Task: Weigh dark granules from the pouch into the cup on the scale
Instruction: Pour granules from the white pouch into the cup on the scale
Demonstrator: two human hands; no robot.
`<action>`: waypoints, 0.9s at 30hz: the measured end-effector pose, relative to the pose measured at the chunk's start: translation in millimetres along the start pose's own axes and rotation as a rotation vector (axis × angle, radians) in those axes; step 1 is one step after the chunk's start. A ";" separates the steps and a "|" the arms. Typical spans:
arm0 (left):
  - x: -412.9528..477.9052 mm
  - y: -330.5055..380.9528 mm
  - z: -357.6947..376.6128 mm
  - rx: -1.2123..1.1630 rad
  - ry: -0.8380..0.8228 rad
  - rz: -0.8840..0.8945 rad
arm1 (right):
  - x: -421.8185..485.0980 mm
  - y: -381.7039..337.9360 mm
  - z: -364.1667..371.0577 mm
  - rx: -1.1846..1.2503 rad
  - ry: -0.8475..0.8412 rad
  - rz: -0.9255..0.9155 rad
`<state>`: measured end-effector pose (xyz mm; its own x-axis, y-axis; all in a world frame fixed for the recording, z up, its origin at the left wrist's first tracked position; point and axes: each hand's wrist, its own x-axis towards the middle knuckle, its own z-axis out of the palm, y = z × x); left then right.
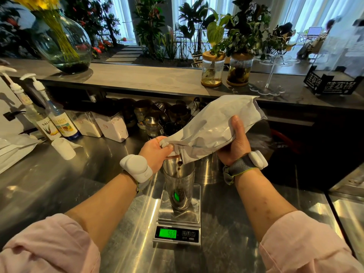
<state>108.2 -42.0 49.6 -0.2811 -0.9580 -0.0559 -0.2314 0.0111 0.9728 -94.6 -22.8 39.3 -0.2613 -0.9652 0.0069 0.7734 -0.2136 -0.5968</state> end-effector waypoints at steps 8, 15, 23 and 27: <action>0.0 -1.4 -1.5 0.008 0.006 -0.009 | -0.3 -0.8 1.0 -0.017 0.025 -0.013; -0.3 -1.2 -2.3 -0.021 -0.009 -0.015 | -0.7 -0.9 3.3 -0.031 0.021 -0.011; -1.8 1.9 -1.0 -0.061 -0.031 -0.017 | -1.2 -0.1 3.6 -0.023 0.018 0.016; -0.6 -2.2 -5.0 0.033 -0.001 0.001 | -0.6 -1.2 4.1 -0.029 0.021 0.005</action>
<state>113.6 -42.9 48.7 -0.2824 -0.9577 -0.0557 -0.2615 0.0210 0.9650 -93.1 -22.6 43.3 -0.2698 -0.9628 -0.0132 0.7576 -0.2038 -0.6200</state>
